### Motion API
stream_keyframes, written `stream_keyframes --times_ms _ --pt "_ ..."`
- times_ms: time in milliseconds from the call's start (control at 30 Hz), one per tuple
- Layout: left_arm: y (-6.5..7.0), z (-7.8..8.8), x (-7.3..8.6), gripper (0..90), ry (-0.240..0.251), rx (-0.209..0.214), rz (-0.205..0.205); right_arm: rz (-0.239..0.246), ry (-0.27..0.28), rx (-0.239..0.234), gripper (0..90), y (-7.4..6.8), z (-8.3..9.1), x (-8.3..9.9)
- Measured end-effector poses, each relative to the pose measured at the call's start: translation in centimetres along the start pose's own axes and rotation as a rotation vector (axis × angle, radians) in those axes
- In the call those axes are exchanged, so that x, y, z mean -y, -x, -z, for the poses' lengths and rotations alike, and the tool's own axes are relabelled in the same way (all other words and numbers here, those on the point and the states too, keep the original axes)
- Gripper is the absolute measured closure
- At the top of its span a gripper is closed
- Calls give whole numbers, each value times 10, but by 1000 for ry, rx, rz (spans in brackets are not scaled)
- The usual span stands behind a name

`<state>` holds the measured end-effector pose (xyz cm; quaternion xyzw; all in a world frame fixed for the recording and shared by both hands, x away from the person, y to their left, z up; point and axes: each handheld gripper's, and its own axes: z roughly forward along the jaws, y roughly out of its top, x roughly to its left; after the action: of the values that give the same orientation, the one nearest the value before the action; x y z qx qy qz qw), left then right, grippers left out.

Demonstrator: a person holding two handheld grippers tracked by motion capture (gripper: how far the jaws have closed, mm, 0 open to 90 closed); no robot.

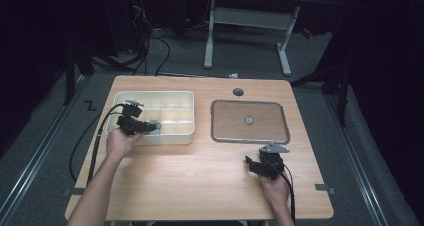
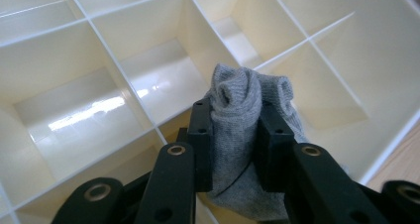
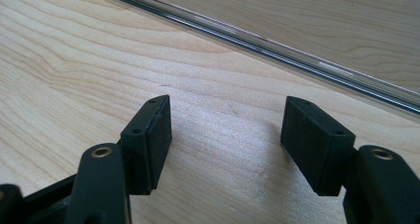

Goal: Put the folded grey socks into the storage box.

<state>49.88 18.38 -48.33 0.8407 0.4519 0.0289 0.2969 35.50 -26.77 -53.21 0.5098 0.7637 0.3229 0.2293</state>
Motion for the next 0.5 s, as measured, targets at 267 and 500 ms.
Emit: stream_keyframes --times_ms 267,500 --pt "0 -2 1 725 -7 17 1 0 0 -2 370 0 0 0" --pt "2 1 0 677 12 10 3 0 -1 -2 369 0 0 0"
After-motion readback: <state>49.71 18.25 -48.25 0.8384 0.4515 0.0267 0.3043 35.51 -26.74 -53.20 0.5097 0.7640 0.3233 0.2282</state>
